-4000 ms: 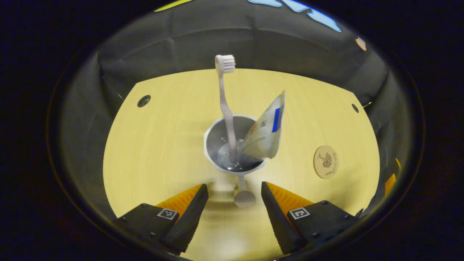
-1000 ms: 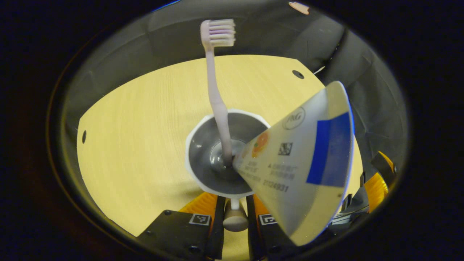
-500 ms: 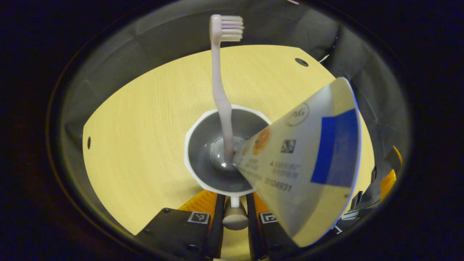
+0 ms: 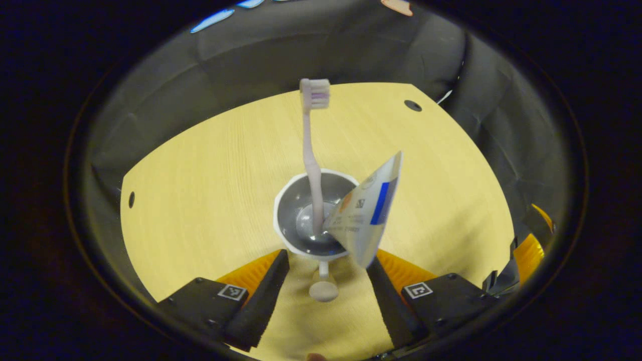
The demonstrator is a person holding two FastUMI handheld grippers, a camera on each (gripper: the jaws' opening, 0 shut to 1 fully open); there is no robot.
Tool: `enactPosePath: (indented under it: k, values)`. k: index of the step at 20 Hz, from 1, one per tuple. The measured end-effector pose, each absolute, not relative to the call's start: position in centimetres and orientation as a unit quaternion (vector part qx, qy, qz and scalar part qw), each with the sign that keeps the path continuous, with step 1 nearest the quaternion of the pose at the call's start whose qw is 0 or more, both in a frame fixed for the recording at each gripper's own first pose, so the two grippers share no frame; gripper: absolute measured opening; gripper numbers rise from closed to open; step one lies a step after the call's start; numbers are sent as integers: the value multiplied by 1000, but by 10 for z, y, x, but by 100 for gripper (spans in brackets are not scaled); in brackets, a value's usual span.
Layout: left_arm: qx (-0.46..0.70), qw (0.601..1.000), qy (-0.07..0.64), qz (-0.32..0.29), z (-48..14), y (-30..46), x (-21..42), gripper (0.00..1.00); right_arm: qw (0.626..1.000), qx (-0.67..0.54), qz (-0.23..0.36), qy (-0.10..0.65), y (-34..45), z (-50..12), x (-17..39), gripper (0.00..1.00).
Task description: Put the toothbrush and toothpaste on the desktop into the cup, then pick up the cup and place it on the coaster on the desktop.
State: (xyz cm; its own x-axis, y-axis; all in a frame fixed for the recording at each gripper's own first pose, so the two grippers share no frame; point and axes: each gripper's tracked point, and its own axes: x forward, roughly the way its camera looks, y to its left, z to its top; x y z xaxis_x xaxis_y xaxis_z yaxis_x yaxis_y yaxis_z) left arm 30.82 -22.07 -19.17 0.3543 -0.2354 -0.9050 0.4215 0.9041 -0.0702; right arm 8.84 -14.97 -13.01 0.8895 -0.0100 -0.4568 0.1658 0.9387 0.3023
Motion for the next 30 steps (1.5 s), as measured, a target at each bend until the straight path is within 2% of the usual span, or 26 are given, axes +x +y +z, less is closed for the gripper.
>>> enactPosePath:
  k: [2, 3, 7, 11, 16, 18, 19, 23, 28, 29, 30]
  values:
    - [66, 836, 508, -200, -196, -234, 300, 98, 961, 160, -42, 223, -147, -125, 91, 78]
    - [56, 844, 494, -200, -162, -215, 304, 98, 963, 156, -39, 218, -144, -120, 90, 78]
    - [11, 886, 421, -194, -105, -201, 294, 98, 969, 141, -33, 199, -133, -102, 92, 78]
    - [-25, 928, 329, -173, -66, -175, 289, 97, 978, 125, -34, 160, -115, -70, 90, 78]
    - [-67, 961, 224, -151, -20, -149, 277, 98, 989, 94, -20, 110, -83, -31, 83, 78]
    - [-67, 970, 184, -141, 2, -132, 268, 100, 992, 84, -17, 88, -70, -20, 79, 78]
    - [-65, 975, 164, -137, 11, -125, 263, 97, 994, 79, -18, 77, -66, -14, 78, 78]
    - [-51, 989, 85, -112, 47, -102, 249, 97, 998, 57, -23, 33, -52, 6, 73, 80]
    - [-50, 993, 40, -95, 60, -82, 232, 97, 999, 28, -33, 10, -50, 17, 67, 80]
    - [-57, 993, 38, -92, 61, -79, 228, 100, 999, 22, -36, 4, -49, 19, 66, 80]
    - [-61, 994, 36, -87, 62, -75, 226, 96, 999, 17, -38, -3, -49, 22, 65, 80]
